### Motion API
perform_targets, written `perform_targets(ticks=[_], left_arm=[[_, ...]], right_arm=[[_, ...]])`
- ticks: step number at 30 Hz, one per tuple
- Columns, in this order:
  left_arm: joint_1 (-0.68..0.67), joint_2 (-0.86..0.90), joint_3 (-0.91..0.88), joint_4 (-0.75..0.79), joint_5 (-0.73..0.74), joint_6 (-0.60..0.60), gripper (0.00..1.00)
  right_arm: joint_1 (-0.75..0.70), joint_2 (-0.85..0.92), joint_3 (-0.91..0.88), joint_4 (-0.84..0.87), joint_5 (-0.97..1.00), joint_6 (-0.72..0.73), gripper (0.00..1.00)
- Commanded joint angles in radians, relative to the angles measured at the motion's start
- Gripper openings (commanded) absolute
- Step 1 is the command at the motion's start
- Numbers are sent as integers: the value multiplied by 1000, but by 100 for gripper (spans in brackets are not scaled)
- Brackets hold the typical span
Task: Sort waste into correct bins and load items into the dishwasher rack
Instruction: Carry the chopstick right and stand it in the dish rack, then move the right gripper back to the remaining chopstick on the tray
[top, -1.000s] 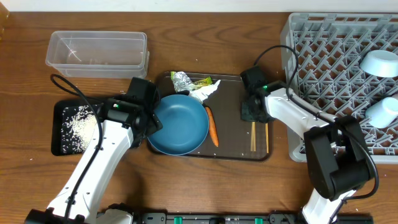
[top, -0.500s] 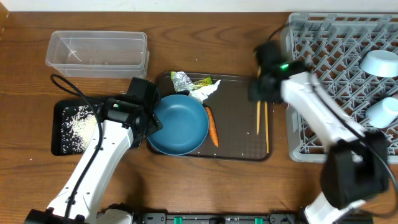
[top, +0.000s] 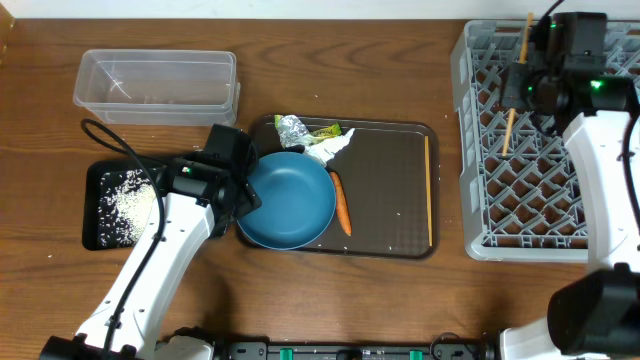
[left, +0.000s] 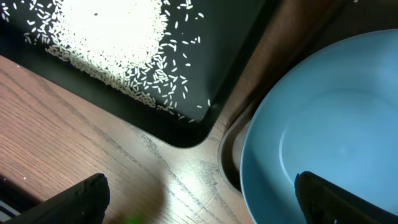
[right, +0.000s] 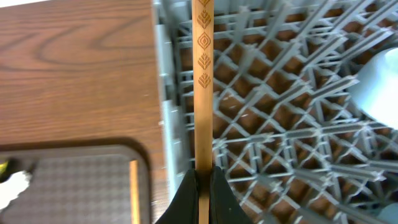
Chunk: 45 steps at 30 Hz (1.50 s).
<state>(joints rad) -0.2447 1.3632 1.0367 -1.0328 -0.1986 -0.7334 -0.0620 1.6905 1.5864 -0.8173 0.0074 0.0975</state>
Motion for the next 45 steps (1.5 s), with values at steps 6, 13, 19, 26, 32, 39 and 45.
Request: perform_targets(ticks=[6,13,19,26,32,39,45], left_arm=[[4,-12,16,-4,-20,-9,98],[4,-12,16,-4,-20,-9,98],[4,-12,16,-4,-20,-9,98],[4,-12,16,-4,-20,-9,98],[4,-12,16,-4,-20,-9,98],[4,-12,16,-4,-20,-9,98],[4,-12,16,-4,-20,-9,98]], right_arm=[[-22,95,-5,25,-81,-135,1],[-16,154,-5,56,-180,-132,3],[-15,156,-5,48,-181,-129,11],[-15,156,-4,20,-180,-127,98],[-11,149,2,-33,-178,-68,99],[67,113,3,-76,-299,-46,94],[221,112,-3,-177,-210,52,83]])
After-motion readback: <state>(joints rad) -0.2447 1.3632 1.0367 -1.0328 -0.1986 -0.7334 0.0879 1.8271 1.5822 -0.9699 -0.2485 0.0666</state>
